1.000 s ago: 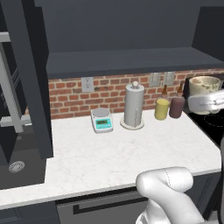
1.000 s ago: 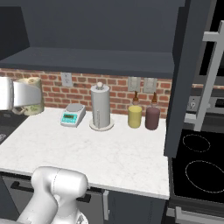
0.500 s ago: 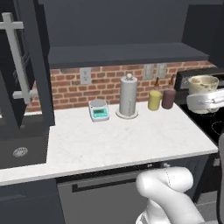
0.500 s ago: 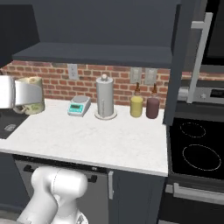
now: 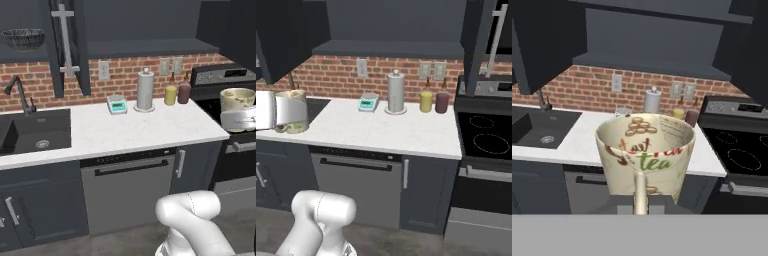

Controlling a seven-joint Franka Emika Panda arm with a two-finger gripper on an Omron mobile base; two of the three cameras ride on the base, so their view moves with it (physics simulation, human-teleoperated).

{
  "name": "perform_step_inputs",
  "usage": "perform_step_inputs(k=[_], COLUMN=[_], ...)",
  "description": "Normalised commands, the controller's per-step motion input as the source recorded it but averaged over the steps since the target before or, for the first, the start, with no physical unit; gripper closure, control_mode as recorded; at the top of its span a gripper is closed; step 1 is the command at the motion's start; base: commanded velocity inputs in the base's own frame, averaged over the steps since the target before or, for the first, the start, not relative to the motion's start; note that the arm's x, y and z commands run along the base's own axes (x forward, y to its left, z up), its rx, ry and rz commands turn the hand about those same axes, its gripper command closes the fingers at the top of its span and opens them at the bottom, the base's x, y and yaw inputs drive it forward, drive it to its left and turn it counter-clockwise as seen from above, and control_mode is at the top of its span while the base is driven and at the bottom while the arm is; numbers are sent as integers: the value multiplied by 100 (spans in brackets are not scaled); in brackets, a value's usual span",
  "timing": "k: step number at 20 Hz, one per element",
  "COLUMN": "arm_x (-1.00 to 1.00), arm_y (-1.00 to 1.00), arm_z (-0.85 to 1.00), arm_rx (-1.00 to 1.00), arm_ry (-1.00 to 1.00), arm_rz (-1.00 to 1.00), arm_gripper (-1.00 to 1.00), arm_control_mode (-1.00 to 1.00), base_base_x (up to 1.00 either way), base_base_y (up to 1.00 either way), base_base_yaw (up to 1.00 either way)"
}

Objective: Gather all objects into one cabinet and sort the glasses and bowls to opposite sides.

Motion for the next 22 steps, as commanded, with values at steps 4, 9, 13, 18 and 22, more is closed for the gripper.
perform_step_inputs(k=[4,9,13,18,22], arm_x=[0,0,0,0,0], arm_y=[0,0,0,0,0], arm_z=[0,0,0,0,0], arm_rx=[0,0,0,0,0], arm_ry=[0,0,0,0,0], arm_rz=[0,0,0,0,0], arm_gripper=[100,100,100,100,100], arm_control_mode=[100,100,100,100,100], base_base_x=[-12,-5,-10,-3,0], base_base_y=[100,100,100,100,100], base_base_yaw=[0,0,0,0,0])
